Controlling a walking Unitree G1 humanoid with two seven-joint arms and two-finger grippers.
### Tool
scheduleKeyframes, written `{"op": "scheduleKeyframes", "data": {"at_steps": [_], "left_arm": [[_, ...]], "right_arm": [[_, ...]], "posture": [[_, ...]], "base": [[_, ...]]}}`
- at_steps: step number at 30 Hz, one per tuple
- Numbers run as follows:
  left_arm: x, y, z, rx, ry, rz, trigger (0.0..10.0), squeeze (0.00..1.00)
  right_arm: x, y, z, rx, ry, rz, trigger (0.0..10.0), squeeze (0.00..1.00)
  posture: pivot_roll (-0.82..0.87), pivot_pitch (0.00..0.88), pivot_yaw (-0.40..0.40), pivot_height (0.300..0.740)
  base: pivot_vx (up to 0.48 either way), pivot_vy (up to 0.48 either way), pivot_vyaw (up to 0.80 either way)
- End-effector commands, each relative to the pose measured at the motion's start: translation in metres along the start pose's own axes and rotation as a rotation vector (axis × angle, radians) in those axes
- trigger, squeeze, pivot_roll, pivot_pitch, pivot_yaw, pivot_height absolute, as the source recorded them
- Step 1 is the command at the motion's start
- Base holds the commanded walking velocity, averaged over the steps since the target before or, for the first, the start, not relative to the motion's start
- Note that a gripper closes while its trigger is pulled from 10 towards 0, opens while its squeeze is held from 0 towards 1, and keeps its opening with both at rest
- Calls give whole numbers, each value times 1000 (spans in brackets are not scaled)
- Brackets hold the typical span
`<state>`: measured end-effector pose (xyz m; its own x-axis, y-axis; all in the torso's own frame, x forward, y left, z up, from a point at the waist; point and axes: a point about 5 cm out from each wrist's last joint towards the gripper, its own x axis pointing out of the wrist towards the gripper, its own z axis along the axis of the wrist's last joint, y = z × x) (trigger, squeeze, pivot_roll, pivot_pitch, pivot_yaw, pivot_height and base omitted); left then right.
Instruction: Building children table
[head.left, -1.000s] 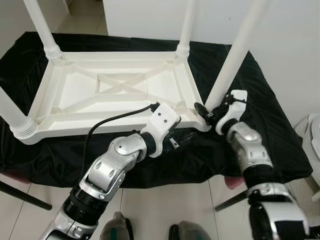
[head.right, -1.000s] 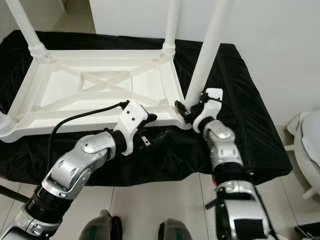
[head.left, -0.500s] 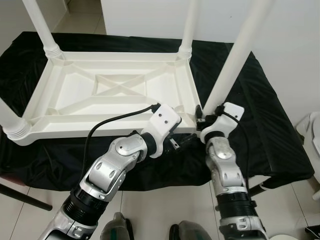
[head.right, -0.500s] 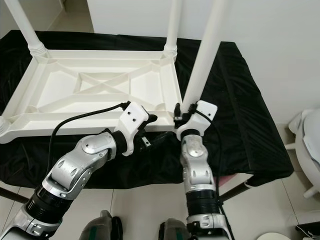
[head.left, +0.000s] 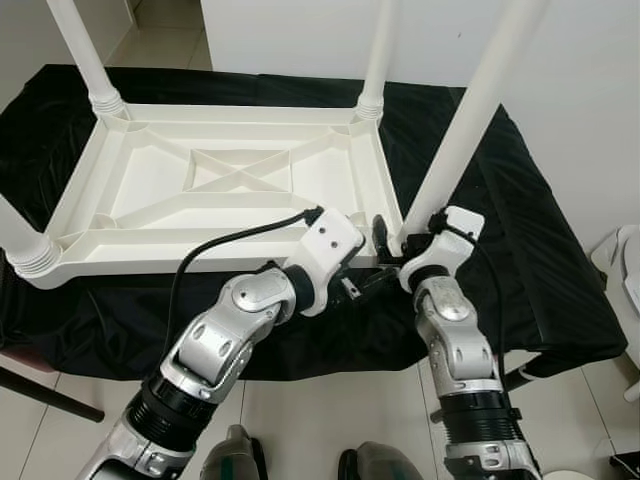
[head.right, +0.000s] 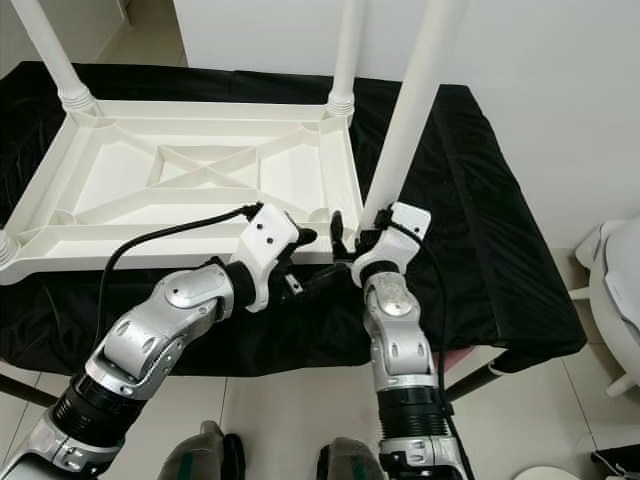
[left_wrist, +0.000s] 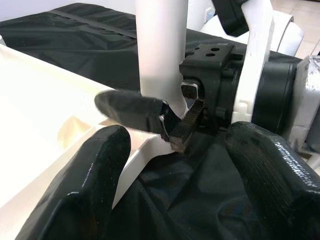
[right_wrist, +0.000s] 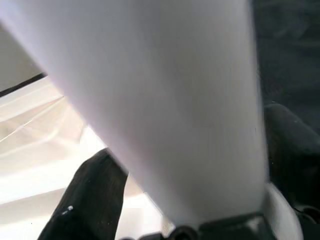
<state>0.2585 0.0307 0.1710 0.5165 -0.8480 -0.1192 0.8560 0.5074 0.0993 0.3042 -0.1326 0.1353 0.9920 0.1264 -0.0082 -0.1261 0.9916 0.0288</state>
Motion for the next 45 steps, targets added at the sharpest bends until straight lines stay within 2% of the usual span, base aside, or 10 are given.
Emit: {"op": "scheduleKeyframes", "data": {"at_steps": [1,2,11,29,30,31,33,34,35,45], "left_arm": [[1,-2,-5,6,18,-22,10000,0],[1,-2,-4,7,17,-21,10000,0],[1,-1,-2,13,12,-26,10000,0],[0,0,-1,17,14,-30,10000,0],[-1,0,-1,17,14,-28,10000,0],[-1,0,-1,17,14,-28,10000,0],[-1,0,-1,16,14,-25,10000,0],[-1,0,-1,16,14,-25,10000,0],[-1,1,0,15,13,-22,10000,0],[-1,4,1,7,3,5,10000,0]], "right_arm": [[3,-2,-1,12,21,72,10000,533],[5,-8,-2,3,36,118,10000,0],[20,-59,7,-169,27,284,10000,0],[40,-48,0,-255,64,588,10000,0],[41,-47,-1,-264,60,596,8667,0],[41,-47,-1,-264,60,596,8667,0],[42,-46,-2,-260,56,602,1569,0],[42,-46,-2,-260,56,602,1569,0],[43,-46,-2,-254,56,608,0,0],[41,-55,-5,-187,31,579,0,0]], "posture": [[-138,0,-27,740],[-137,0,-27,740],[-142,0,-11,740],[-126,0,-2,740],[-126,0,-4,740],[-126,0,-4,740],[-124,0,-6,740],[-124,0,-6,740],[-123,0,-9,740],[-121,17,-17,740]], "base": [[0,0,0],[0,0,0],[0,0,0],[0,0,0],[0,0,0],[0,0,0],[0,0,0],[0,0,0],[0,0,0],[0,0,0]]}}
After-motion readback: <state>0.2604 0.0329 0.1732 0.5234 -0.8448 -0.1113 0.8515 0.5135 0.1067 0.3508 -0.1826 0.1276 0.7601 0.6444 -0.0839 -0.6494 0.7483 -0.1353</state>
